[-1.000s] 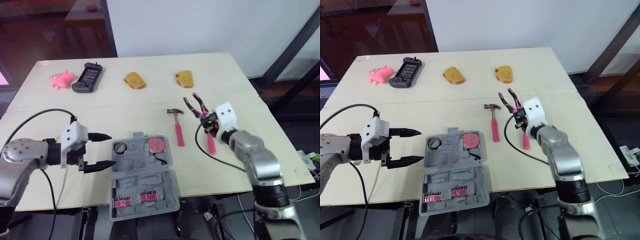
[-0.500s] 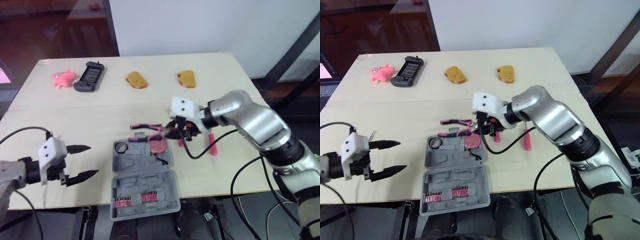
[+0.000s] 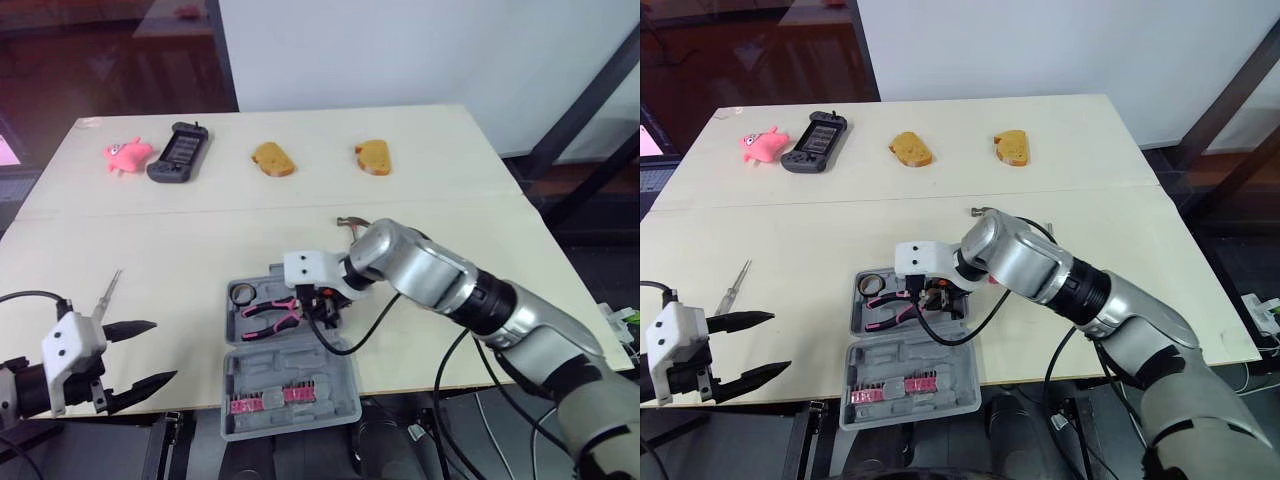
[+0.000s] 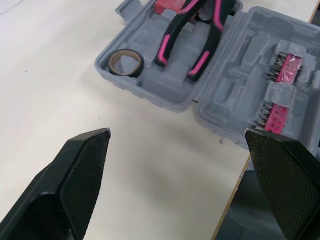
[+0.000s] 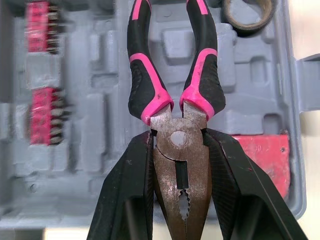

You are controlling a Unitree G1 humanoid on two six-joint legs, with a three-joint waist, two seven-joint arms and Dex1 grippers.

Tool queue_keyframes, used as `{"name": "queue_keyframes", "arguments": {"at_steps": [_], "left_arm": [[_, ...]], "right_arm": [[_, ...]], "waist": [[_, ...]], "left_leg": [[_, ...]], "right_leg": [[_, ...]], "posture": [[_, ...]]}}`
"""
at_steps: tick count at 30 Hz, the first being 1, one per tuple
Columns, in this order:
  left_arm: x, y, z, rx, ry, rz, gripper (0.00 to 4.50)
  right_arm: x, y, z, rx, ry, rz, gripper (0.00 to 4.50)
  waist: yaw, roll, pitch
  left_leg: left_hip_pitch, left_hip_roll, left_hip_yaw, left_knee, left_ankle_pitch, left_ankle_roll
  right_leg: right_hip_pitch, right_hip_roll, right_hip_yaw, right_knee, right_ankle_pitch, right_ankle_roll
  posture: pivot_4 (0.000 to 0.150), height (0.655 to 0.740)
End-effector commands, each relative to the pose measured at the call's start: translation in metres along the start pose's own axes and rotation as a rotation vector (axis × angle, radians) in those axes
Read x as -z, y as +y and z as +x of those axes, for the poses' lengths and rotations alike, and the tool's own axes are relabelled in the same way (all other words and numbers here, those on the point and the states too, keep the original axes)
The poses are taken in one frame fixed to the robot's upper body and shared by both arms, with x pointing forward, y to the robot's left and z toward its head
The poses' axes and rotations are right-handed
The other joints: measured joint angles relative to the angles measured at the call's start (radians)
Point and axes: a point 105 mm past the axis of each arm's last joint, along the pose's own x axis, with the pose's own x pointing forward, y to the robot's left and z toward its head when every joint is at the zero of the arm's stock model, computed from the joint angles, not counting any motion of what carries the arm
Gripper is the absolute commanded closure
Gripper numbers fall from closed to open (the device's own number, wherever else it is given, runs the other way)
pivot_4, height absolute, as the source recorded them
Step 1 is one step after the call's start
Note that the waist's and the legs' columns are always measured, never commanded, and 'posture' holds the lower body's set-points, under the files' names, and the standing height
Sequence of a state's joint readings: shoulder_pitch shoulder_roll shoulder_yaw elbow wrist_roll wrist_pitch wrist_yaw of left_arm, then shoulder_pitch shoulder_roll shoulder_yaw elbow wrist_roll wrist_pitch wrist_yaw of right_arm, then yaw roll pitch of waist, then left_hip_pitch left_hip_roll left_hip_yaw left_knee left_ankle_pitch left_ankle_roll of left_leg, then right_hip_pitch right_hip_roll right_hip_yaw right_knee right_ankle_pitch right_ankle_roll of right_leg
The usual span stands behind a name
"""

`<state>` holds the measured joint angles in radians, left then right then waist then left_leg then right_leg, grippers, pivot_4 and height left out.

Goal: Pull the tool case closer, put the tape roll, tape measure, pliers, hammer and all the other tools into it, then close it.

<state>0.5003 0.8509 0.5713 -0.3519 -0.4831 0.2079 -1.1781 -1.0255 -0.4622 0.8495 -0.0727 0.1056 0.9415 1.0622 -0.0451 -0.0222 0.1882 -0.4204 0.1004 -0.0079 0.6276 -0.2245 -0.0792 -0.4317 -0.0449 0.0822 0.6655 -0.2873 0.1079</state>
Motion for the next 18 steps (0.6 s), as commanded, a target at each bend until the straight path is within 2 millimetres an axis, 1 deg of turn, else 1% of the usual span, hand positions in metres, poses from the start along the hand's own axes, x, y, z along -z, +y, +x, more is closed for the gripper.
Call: {"name": "queue_keyframes", "arguments": {"at_steps": [1,6,14,18], "left_arm": [[-0.008,0.002,-0.005,-0.018,-0.015,0.034,0.00],[-0.008,0.002,-0.006,-0.003,-0.002,0.039,0.00],[-0.010,0.005,-0.005,0.009,0.005,0.048,0.00],[-0.011,0.005,-0.002,0.017,0.007,0.049,0.00]], "right_arm": [[-0.010,-0.004,0.003,0.030,-0.026,-0.048,3.51],[-0.012,-0.003,0.016,0.023,-0.031,-0.049,3.51],[-0.009,-0.002,0.027,0.022,-0.026,-0.034,3.51],[-0.005,-0.002,0.031,0.023,-0.023,-0.024,3.51]], "waist": [[0.000,0.000,0.000],[0.000,0.000,0.000],[0.000,0.000,0.000],[0.000,0.000,0.000]], "left_leg": [[0.000,0.000,0.000,0.000,0.000,0.000],[-0.001,0.000,0.000,0.000,0.000,0.000],[-0.001,0.000,0.000,0.000,0.000,0.000],[-0.001,0.000,0.000,0.000,0.000,0.000]], "right_leg": [[0.000,0.000,0.000,0.000,0.000,0.000],[-0.001,0.000,0.000,0.000,0.000,0.000],[-0.001,0.000,0.000,0.000,0.000,0.000],[-0.001,0.000,0.000,0.000,0.000,0.000]], "posture": [[0.150,0.7238],[0.150,0.7238],[0.150,0.7238],[0.150,0.7238]]}}
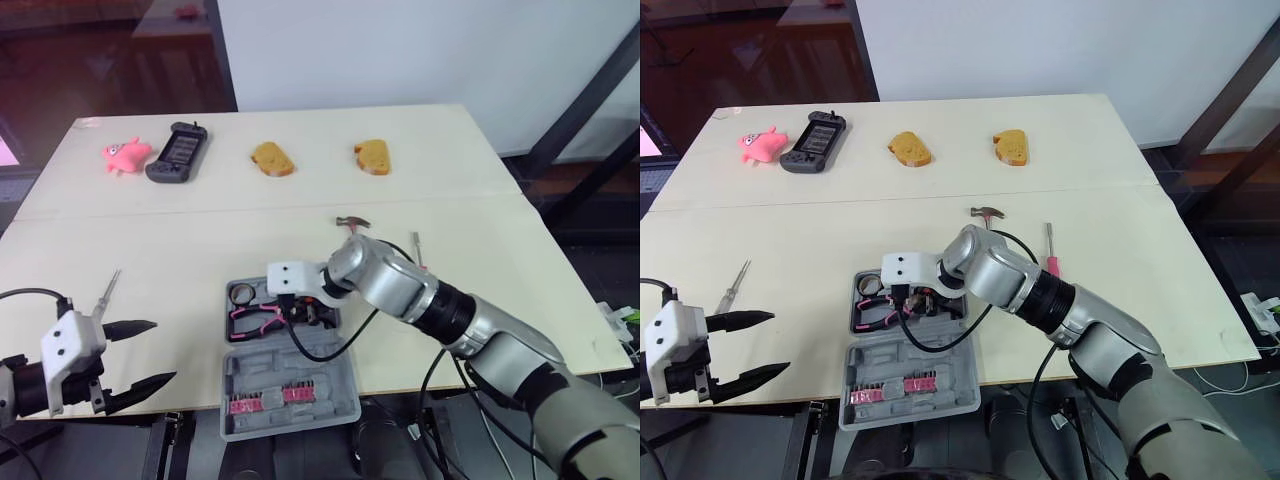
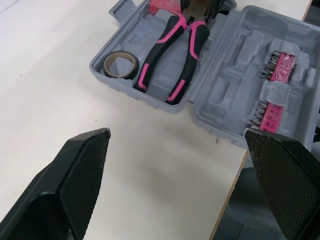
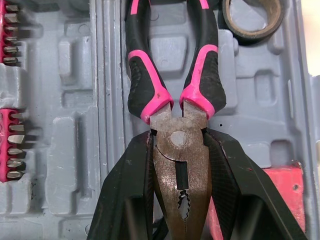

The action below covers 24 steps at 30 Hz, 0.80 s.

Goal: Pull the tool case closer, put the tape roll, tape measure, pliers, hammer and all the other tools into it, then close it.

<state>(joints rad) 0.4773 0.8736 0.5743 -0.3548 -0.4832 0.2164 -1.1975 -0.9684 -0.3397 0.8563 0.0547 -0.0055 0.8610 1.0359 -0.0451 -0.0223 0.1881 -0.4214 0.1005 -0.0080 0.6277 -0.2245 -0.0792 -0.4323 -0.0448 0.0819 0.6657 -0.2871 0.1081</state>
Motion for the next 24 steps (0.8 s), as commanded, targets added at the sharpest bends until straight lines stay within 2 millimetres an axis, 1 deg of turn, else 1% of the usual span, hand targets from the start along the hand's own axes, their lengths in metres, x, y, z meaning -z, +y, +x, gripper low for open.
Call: {"name": "queue_keyframes", "arguments": {"at_steps": [1,6,8,9,10,12,13,15,17,20,22,23,24], "left_arm": [[-0.005,0.003,-0.002,0.000,0.005,0.021,0.00],[-0.004,0.002,-0.001,0.023,0.016,0.023,0.00],[-0.004,0.003,0.000,0.034,0.019,0.026,0.00],[-0.004,0.003,0.000,0.038,0.019,0.028,0.00],[-0.005,0.004,0.001,0.043,0.019,0.032,0.00],[-0.006,0.006,0.001,0.049,0.018,0.037,0.00],[-0.006,0.006,0.002,0.053,0.016,0.039,0.00],[-0.007,0.006,0.003,0.060,0.008,0.039,0.00],[-0.008,0.005,0.005,0.063,0.001,0.038,0.00],[-0.007,0.003,0.008,0.068,-0.008,0.033,0.00],[-0.007,0.002,0.011,0.074,-0.015,0.030,0.00],[-0.007,0.001,0.011,0.076,-0.017,0.029,0.00],[-0.007,0.001,0.012,0.078,-0.019,0.028,0.00]], "right_arm": [[-0.002,-0.001,0.002,0.013,-0.016,-0.015,3.51],[0.000,0.002,0.005,0.010,-0.021,-0.005,3.51],[-0.001,0.001,0.005,0.015,-0.028,-0.006,2.47],[-0.002,0.001,0.005,0.022,-0.035,-0.015,2.06],[-0.005,-0.001,0.002,0.037,-0.047,-0.025,1.63],[-0.010,-0.004,-0.005,0.061,-0.068,-0.039,0.51],[-0.015,-0.005,-0.009,0.057,-0.099,-0.014,0.08],[-0.027,-0.001,-0.020,0.023,-0.193,0.053,0.08],[-0.033,0.001,-0.029,0.014,-0.264,0.072,0.08],[-0.037,-0.004,-0.040,0.087,-0.389,0.040,0.08],[-0.044,-0.006,-0.048,0.147,-0.519,-0.013,0.08],[-0.043,-0.006,-0.049,0.163,-0.544,-0.013,0.08],[-0.041,-0.007,-0.047,0.175,-0.545,-0.006,0.32]], "waist": [[-0.001,0.000,0.000],[-0.002,0.000,0.000],[-0.001,0.000,0.000],[-0.001,0.000,0.000],[0.000,0.000,0.000],[0.000,0.000,0.000],[0.000,0.000,0.000],[0.001,0.000,0.000],[0.001,0.000,0.000],[0.001,0.000,0.000],[0.001,-0.001,0.000],[0.001,-0.001,0.000],[0.000,-0.001,0.000]], "left_leg": [[0.000,0.000,0.000,0.000,0.000,0.000],[0.000,0.000,0.000,0.000,0.000,0.000],[0.000,0.000,0.000,0.000,0.000,0.000],[0.000,0.000,0.000,0.000,0.000,0.000],[0.000,0.000,0.000,0.000,0.000,0.000],[0.000,0.000,0.000,0.000,0.000,0.000],[0.000,0.000,0.000,0.000,0.000,0.000],[0.000,0.000,0.000,0.000,0.000,0.000],[-0.001,0.000,0.000,0.000,0.000,0.000],[-0.001,0.000,0.000,0.000,0.000,0.000],[-0.001,0.000,0.000,0.000,0.000,0.000],[-0.001,0.000,0.000,0.000,0.000,0.000],[0.000,0.000,0.000,0.000,0.000,0.000]], "right_leg": [[0.000,0.000,0.000,0.000,0.000,0.000],[0.000,0.000,0.000,0.000,0.000,0.000],[0.000,0.000,0.000,0.000,0.000,0.000],[0.000,0.000,0.000,0.000,0.000,0.000],[0.000,0.000,0.000,0.000,0.000,0.000],[0.000,0.000,0.000,0.000,0.000,0.000],[0.000,0.000,0.000,0.000,0.000,0.000],[0.000,0.000,0.000,0.000,0.000,0.000],[0.000,0.000,0.000,0.000,0.000,0.000],[0.000,0.000,0.000,0.000,0.000,0.001],[0.000,0.000,0.000,0.000,0.000,0.000],[0.001,0.000,0.000,0.000,0.000,0.000],[0.001,0.000,0.000,0.000,0.000,0.000]], "posture": [[0.150,0.7238],[0.150,0.7238],[0.150,0.7238],[0.150,0.7238],[0.150,0.7238],[0.150,0.7238],[0.150,0.7238],[0.150,0.7238],[0.150,0.7238],[0.150,0.7238],[0.150,0.7238],[0.150,0.7238],[0.150,0.7238]]}}
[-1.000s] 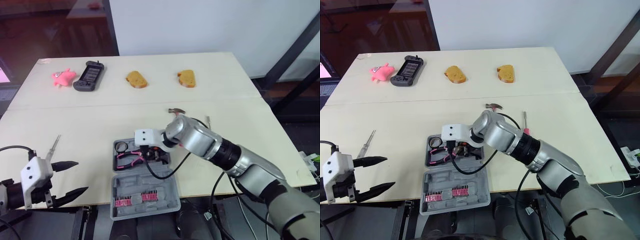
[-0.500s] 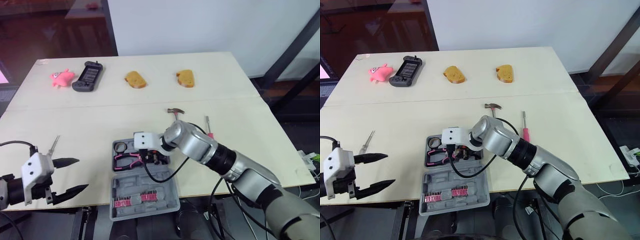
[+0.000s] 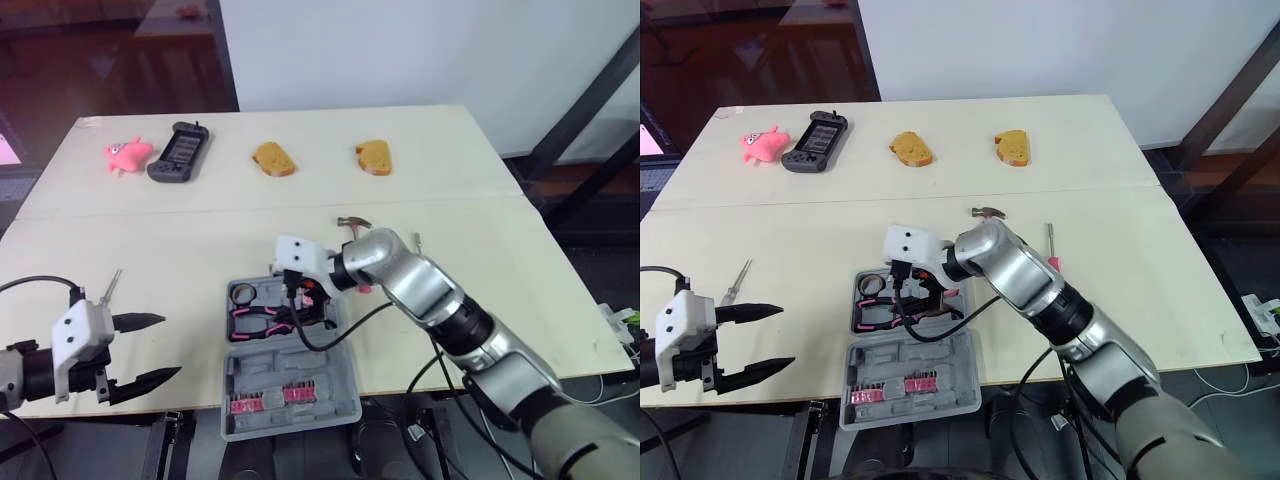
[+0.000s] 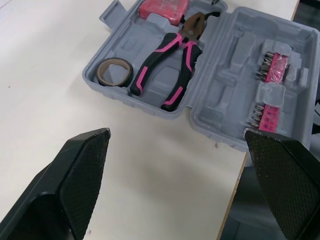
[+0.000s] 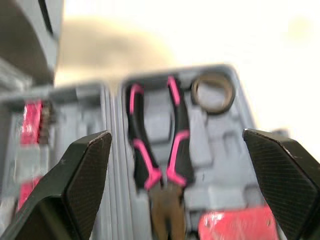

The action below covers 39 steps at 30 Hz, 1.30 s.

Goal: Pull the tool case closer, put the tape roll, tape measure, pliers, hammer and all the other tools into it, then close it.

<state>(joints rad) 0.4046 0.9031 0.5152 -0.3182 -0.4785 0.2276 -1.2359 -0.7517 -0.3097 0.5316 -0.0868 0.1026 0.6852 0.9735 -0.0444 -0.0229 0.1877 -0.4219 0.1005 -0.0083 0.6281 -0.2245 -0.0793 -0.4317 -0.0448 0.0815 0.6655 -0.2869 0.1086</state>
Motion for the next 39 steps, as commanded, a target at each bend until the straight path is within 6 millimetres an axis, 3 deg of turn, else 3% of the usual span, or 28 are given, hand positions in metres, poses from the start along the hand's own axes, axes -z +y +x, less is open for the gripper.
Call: {"name": "queue_keyframes", "arguments": {"at_steps": [1,4,6,10,16,21,25,30,32,39], "left_arm": [[-0.006,-0.002,0.005,0.015,-0.020,0.021,0.00],[-0.008,0.000,0.009,0.022,-0.033,0.025,0.00],[-0.010,0.000,0.011,0.025,-0.041,0.027,0.00],[-0.012,0.001,0.014,0.026,-0.048,0.031,0.00],[-0.013,0.000,0.016,0.024,-0.053,0.033,0.00],[-0.008,0.002,0.016,0.003,-0.041,0.023,0.00],[0.001,0.004,0.014,-0.010,-0.022,0.018,0.00],[0.015,0.006,0.014,-0.027,0.022,0.012,0.00],[0.021,0.009,0.015,-0.040,0.041,0.000,0.00],[0.037,0.024,0.018,-0.156,0.087,0.046,0.00]], "right_arm": [[-0.013,0.000,-0.004,0.012,-0.079,-0.065,0.59],[0.002,0.003,0.000,-0.016,-0.055,-0.070,1.71],[0.014,-0.005,0.004,0.035,-0.028,-0.118,2.66],[0.030,-0.006,0.012,0.029,-0.032,-0.055,4.48],[0.049,0.001,0.027,-0.004,0.004,-0.025,4.48],[0.088,0.006,0.041,0.001,0.143,0.035,4.48],[0.115,0.015,0.045,-0.033,0.251,0.053,4.48],[0.134,0.021,0.045,-0.042,0.316,0.073,4.48],[0.125,0.018,0.046,-0.031,0.270,0.058,4.48],[0.043,-0.011,0.032,0.065,-0.108,-0.135,4.48]], "waist": [[0.000,0.000,0.000],[-0.001,0.000,0.000],[0.000,0.000,0.000],[0.000,0.000,0.000],[-0.001,0.000,0.000],[-0.002,-0.001,0.000],[-0.003,-0.001,-0.003],[-0.002,-0.002,-0.016],[-0.002,-0.002,-0.022],[0.000,-0.002,-0.022]], "left_leg": [[0.000,0.000,0.000,0.000,0.000,0.000],[0.000,0.000,0.000,0.000,0.000,0.000],[0.000,0.000,0.000,0.000,0.000,0.000],[0.000,0.000,0.000,0.000,0.000,0.000],[0.000,0.000,0.000,0.000,0.000,0.000],[0.002,0.000,0.000,0.000,0.000,0.000],[0.012,0.000,0.000,-0.003,0.000,0.000],[0.015,0.000,0.000,-0.005,0.000,0.000],[0.016,0.000,0.000,-0.006,0.000,0.000],[0.014,0.000,0.000,-0.006,0.000,0.000]], "right_leg": [[0.000,0.000,0.000,0.000,0.000,0.000],[0.000,0.000,0.000,0.000,0.000,0.000],[0.000,0.000,0.000,0.000,0.000,0.000],[0.000,0.000,0.000,0.000,0.001,0.002],[0.000,0.000,0.000,0.000,0.001,0.002],[0.001,0.000,0.000,0.000,0.001,0.002],[0.009,0.001,0.000,0.000,0.000,0.000],[0.012,0.001,0.000,0.000,0.000,0.000],[0.012,0.001,0.000,0.000,-0.001,0.000],[0.010,0.001,0.000,0.000,-0.001,0.000]], "posture": [[0.150,0.7238],[0.150,0.7238],[0.150,0.7238],[0.150,0.7238],[0.150,0.7238],[0.150,0.7238],[0.150,0.7238],[0.150,0.7238],[0.150,0.7238],[0.150,0.7238]]}}
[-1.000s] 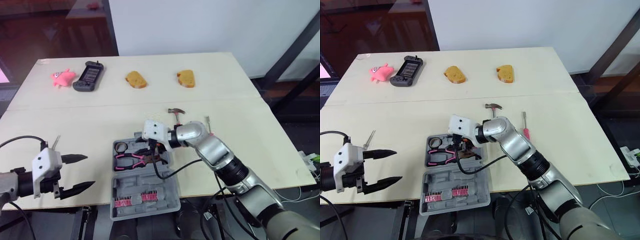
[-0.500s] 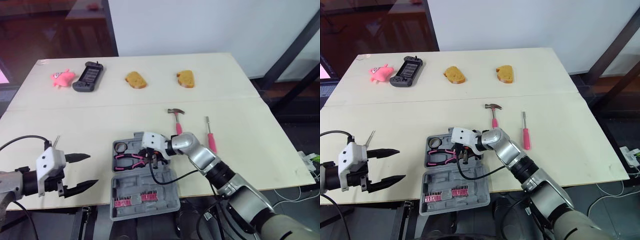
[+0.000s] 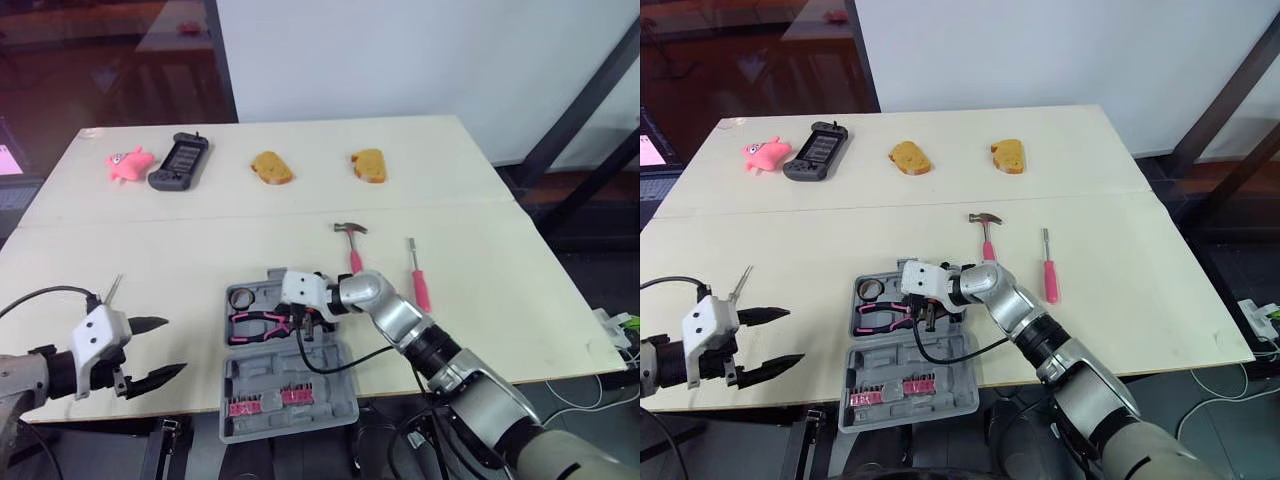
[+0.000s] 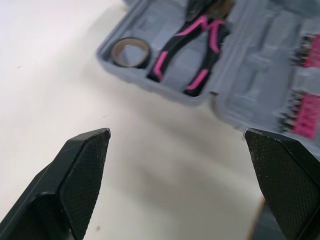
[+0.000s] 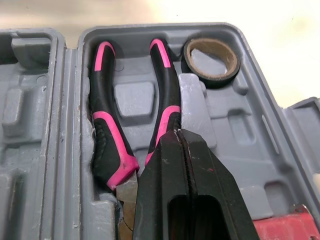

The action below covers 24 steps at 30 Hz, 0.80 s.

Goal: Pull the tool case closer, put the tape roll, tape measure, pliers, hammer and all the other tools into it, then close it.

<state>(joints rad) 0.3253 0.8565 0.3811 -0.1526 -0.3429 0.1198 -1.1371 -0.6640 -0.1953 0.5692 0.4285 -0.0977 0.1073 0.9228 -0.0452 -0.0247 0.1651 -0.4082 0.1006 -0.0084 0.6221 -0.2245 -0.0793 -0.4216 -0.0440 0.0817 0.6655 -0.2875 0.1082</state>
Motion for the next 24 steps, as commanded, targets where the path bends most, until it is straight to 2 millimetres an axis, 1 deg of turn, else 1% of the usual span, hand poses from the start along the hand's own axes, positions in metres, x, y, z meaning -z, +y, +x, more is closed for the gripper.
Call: {"name": "queue_keyframes", "arguments": {"at_steps": [1,2,3,5,6,8,9,11,12,14,15,16,18,22,24], "left_arm": [[0.007,0.010,0.001,-0.063,0.051,0.039,0.00],[0.010,0.011,0.000,-0.051,0.063,0.023,0.00],[0.011,0.011,-0.001,-0.042,0.070,0.010,0.00],[0.013,0.013,-0.001,-0.035,0.071,0.021,0.00],[0.015,0.012,0.000,-0.011,0.084,0.029,0.00],[0.020,0.010,0.001,0.048,0.122,0.049,0.52],[0.020,0.008,0.003,0.070,0.115,0.045,0.87],[0.011,0.005,0.007,0.099,0.048,0.063,1.88],[0.009,0.002,0.009,0.124,0.021,0.041,2.41],[0.012,-0.005,0.016,0.169,0.022,0.021,3.54],[0.013,-0.010,0.020,0.194,0.019,0.012,4.05],[0.014,-0.013,0.023,0.210,0.016,0.010,4.46],[0.014,-0.020,0.031,0.237,0.014,0.007,4.46],[0.016,-0.026,0.046,0.254,0.023,0.034,4.46],[0.016,-0.026,0.057,0.234,0.017,0.028,4.46]], "right_arm": [[-0.042,-0.017,-0.019,0.068,-0.205,-0.059,4.48],[-0.050,-0.021,-0.028,0.073,-0.245,-0.076,4.48],[-0.055,-0.022,-0.035,0.072,-0.266,-0.090,4.48],[-0.058,-0.025,-0.052,0.067,-0.271,-0.115,4.48],[-0.055,-0.024,-0.065,0.041,-0.253,-0.120,4.48],[-0.045,-0.017,-0.089,-0.037,-0.183,-0.104,4.50],[-0.037,-0.012,-0.100,-0.062,-0.140,-0.098,4.50],[-0.017,-0.005,-0.118,-0.084,-0.037,-0.122,4.50],[-0.008,-0.003,-0.124,-0.088,0.007,-0.121,4.50],[0.008,0.002,-0.133,-0.102,0.071,-0.088,4.50],[0.017,0.006,-0.136,-0.120,0.111,-0.087,4.50],[0.024,0.010,-0.138,-0.131,0.140,-0.090,4.50],[0.035,0.013,-0.139,-0.136,0.184,-0.092,4.50],[0.045,0.017,-0.135,-0.123,0.202,-0.077,4.50],[0.048,0.020,-0.130,-0.125,0.201,-0.064,4.50]], "waist": [[0.001,0.000,0.001],[0.001,0.000,0.001],[0.001,0.000,0.001],[0.002,0.000,0.001],[0.006,0.000,0.002],[0.012,0.001,0.002],[0.019,0.001,0.002],[0.026,0.000,0.002],[0.028,0.000,0.002],[0.029,0.001,0.002],[0.026,0.002,0.003],[0.025,0.003,0.003],[0.024,0.003,0.003],[0.028,0.002,0.003],[0.030,0.002,0.003]], "left_leg": [[-0.001,0.000,0.000,0.000,0.000,0.000],[-0.001,0.000,0.000,0.000,0.000,0.000],[-0.002,0.000,0.000,0.000,0.000,0.000],[-0.002,0.000,0.000,0.000,0.000,0.000],[-0.002,0.000,0.000,0.000,0.000,0.000],[-0.002,0.000,0.000,0.000,0.000,0.000],[-0.002,0.000,0.000,0.000,0.000,0.000],[-0.002,0.000,0.001,0.001,0.000,0.000],[-0.002,0.000,0.001,0.001,0.000,0.000],[-0.002,0.000,0.001,0.000,0.000,0.000],[-0.002,0.000,0.001,0.000,0.000,0.000],[-0.001,0.000,0.001,0.000,0.000,0.000],[-0.001,0.000,0.002,0.000,0.000,0.000],[-0.001,0.000,0.002,0.001,0.000,0.000],[-0.002,0.000,0.002,0.001,0.000,0.000]], "right_leg": [[-0.001,0.000,0.000,0.000,0.000,0.000],[-0.001,0.000,0.000,0.000,0.000,0.000],[-0.001,0.000,0.000,0.000,0.000,0.001],[-0.002,0.000,0.000,0.000,0.000,0.001],[-0.002,0.000,0.000,0.000,0.000,0.001],[-0.001,0.000,0.000,0.000,0.000,0.000],[-0.001,-0.001,0.000,-0.001,0.000,0.000],[-0.001,-0.001,0.000,-0.001,0.000,0.000],[-0.001,-0.001,0.000,-0.001,0.000,-0.001],[-0.002,-0.001,0.000,-0.001,-0.001,-0.001],[-0.002,0.000,0.000,-0.001,-0.001,-0.002],[-0.002,0.000,0.001,-0.001,-0.001,-0.002],[-0.003,0.000,0.002,-0.001,-0.001,-0.002],[-0.003,0.000,0.002,-0.001,-0.001,-0.001],[-0.002,0.000,0.002,-0.001,-0.001,-0.001]], "posture": [[0.150,0.7238],[0.150,0.7238],[0.150,0.7238],[0.150,0.7238],[0.150,0.7238],[0.150,0.7238],[0.150,0.7238],[0.150,0.7238],[0.150,0.7238],[0.150,0.7238],[0.150,0.7238],[0.150,0.7238],[0.150,0.7238],[0.150,0.7238],[0.150,0.7238]]}}
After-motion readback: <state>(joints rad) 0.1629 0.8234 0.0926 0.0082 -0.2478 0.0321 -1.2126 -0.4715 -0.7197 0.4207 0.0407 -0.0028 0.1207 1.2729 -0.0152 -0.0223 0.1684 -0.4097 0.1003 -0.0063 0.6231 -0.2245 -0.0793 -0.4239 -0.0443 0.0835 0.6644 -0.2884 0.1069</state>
